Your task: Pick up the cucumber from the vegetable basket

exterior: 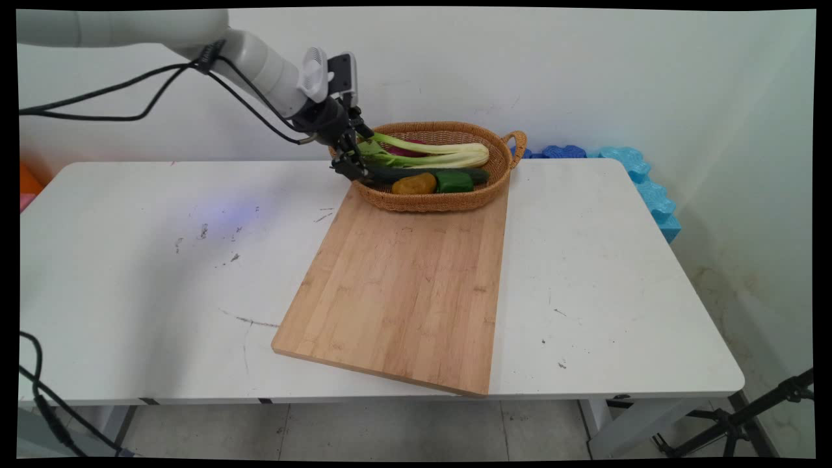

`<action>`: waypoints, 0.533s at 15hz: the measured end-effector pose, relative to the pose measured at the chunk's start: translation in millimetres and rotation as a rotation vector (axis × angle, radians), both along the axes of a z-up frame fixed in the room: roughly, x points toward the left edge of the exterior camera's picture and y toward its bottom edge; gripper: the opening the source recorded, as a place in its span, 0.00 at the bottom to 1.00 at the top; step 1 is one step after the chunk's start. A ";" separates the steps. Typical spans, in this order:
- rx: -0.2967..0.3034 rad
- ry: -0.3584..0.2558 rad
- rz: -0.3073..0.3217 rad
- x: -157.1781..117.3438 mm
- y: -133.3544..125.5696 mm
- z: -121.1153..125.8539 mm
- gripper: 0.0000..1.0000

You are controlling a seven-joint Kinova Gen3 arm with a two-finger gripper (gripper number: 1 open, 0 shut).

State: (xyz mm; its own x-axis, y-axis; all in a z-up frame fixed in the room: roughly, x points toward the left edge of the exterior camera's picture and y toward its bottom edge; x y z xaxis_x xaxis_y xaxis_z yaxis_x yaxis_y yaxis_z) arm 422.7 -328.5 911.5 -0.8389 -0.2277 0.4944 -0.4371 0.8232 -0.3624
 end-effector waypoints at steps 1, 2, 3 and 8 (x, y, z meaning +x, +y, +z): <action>0.000 -0.006 0.000 -1.3 -2.6 -2.1 1.00; 0.001 -0.015 -0.001 -3.4 -7.0 -5.7 1.00; 0.002 -0.023 -0.001 -4.9 -10.8 -9.0 1.00; 0.010 -0.050 -0.001 -9.0 -29.0 -26.2 1.00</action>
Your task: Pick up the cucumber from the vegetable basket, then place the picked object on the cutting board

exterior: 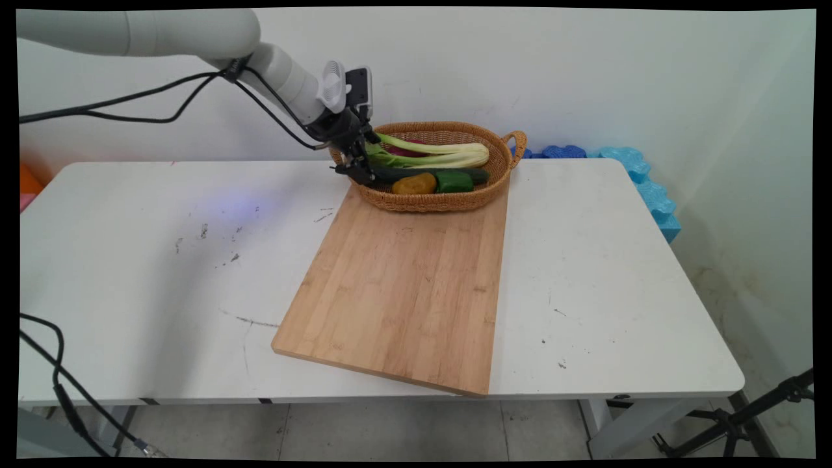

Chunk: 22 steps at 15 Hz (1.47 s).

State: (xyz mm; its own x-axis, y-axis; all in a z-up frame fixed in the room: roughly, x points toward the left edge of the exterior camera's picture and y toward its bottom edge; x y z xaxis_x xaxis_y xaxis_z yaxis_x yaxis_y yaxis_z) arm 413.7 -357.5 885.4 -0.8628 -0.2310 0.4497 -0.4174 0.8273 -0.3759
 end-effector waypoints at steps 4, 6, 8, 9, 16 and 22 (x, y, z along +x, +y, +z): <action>0.010 -0.013 -0.001 -2.5 -9.3 -11.8 1.00; 0.014 -0.016 -0.004 -4.0 -12.7 -16.7 0.00; 0.018 -0.019 -0.009 -5.5 -14.7 -20.6 0.00; 0.020 -0.020 -0.011 -6.2 -15.4 -22.1 0.00; 0.021 -0.021 -0.028 -10.7 -15.6 -21.6 0.00; 0.000 0.009 -0.017 -10.0 -2.0 5.3 0.00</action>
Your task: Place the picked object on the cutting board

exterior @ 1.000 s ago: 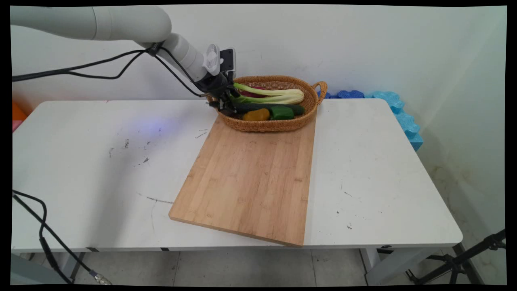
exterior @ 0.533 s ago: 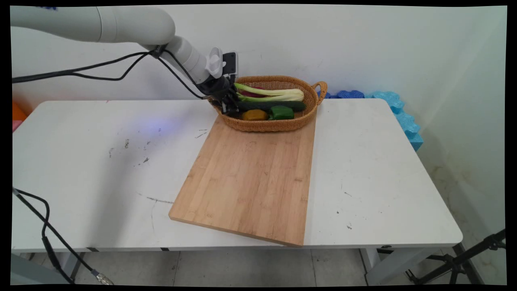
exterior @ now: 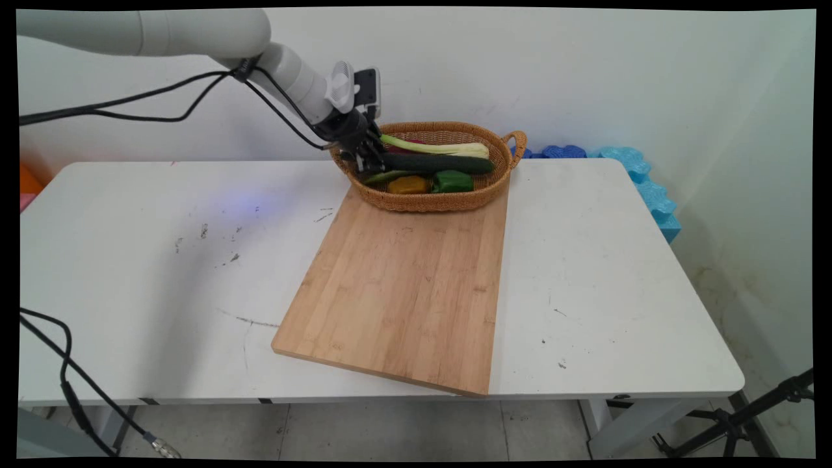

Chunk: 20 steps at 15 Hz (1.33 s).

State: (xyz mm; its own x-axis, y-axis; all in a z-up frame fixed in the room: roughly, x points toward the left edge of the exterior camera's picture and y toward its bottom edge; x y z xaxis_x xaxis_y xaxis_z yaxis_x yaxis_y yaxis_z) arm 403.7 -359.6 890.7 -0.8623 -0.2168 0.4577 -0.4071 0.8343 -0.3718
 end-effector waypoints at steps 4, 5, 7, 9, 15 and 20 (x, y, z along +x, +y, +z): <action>-0.011 0.024 0.010 5.2 16.9 24.3 0.00; -0.014 0.030 0.012 6.9 22.8 31.8 0.00; -0.016 0.044 0.014 10.2 35.2 45.8 0.00; -0.012 0.054 0.009 13.6 48.5 57.6 0.00; 0.038 0.082 -0.021 22.0 104.3 82.6 0.00; 0.111 0.104 -0.036 23.6 153.8 85.6 0.00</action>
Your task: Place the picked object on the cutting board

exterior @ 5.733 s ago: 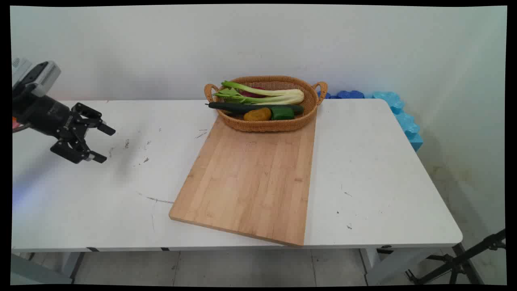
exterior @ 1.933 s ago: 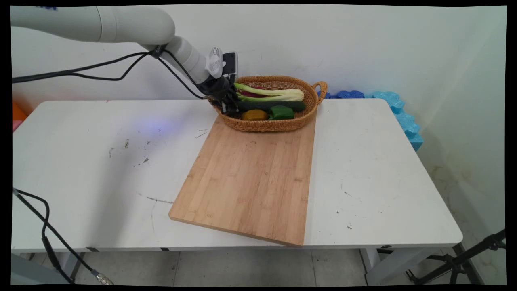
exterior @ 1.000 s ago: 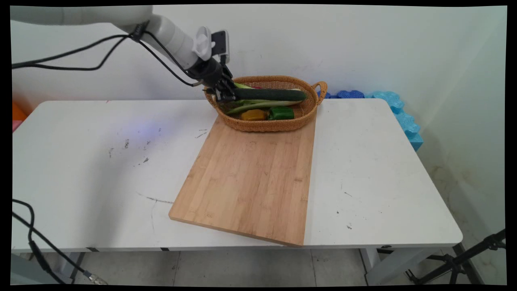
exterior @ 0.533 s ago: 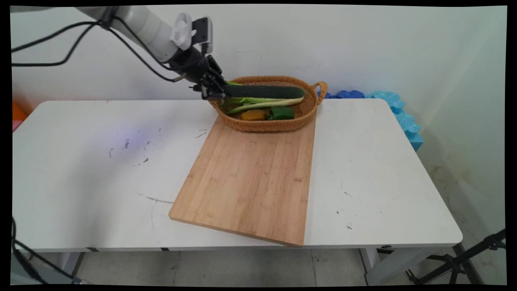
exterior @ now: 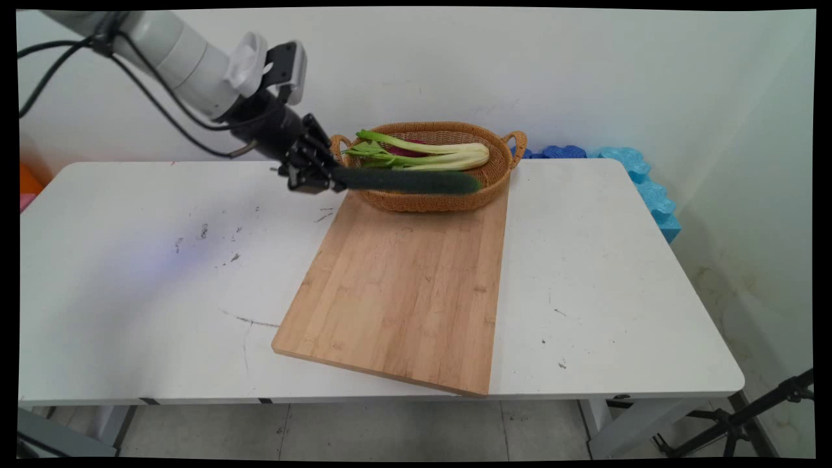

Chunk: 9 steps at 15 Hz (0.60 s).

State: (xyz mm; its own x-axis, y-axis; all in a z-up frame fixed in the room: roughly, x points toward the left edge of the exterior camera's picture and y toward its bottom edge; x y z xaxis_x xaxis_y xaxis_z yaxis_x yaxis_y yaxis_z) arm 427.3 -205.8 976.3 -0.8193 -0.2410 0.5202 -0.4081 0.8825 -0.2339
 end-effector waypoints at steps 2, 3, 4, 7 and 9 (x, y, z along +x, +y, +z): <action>0.030 0.007 0.000 0.2 17.5 -4.0 0.00; 0.047 0.011 0.001 -0.1 26.3 -7.3 0.00; 0.062 0.015 0.002 -0.9 33.5 -11.2 0.00; 0.107 0.029 0.007 -4.3 54.0 -25.5 0.00; 0.136 0.042 0.013 -7.7 64.3 -37.6 0.00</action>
State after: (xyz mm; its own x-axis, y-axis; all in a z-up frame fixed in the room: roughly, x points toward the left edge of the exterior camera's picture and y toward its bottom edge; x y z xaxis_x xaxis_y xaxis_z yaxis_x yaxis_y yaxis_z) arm 419.7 -141.5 938.7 -0.7941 -0.3220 0.5155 -0.4265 0.8994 -0.0952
